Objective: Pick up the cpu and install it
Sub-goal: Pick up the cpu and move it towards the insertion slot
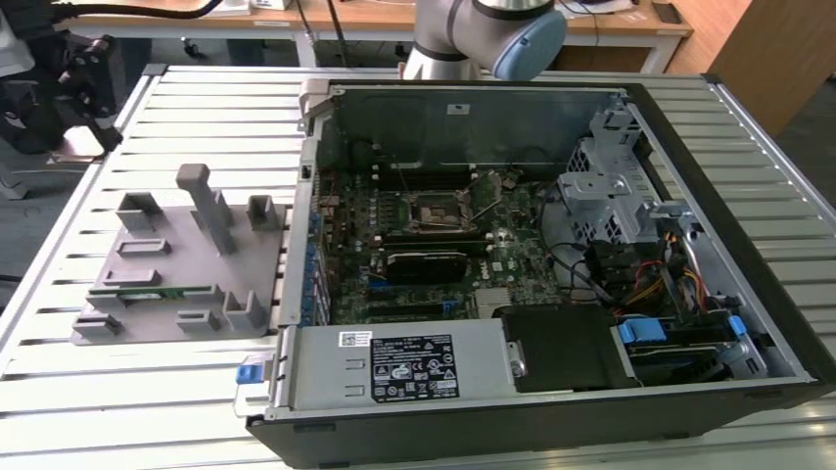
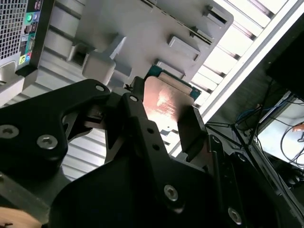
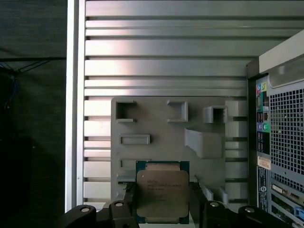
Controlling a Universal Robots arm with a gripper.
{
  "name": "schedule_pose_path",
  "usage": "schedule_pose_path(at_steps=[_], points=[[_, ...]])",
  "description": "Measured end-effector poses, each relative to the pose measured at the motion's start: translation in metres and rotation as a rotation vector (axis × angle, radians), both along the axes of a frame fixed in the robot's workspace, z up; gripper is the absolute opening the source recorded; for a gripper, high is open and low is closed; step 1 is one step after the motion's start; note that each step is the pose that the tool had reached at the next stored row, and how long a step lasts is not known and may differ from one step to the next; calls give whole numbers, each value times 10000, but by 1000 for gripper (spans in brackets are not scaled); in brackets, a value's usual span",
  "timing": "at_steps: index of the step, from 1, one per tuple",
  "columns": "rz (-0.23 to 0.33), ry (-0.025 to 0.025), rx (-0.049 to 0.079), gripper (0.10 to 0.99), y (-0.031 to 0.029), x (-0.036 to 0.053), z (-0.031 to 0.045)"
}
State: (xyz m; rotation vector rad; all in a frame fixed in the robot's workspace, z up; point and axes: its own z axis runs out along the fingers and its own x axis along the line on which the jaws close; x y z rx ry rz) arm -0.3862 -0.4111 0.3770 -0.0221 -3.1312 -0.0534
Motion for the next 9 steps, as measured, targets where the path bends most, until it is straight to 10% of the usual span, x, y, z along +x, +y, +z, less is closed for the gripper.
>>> schedule_pose_path(at_steps=[9], points=[[-1,2,-1,529,1,396,-6]])
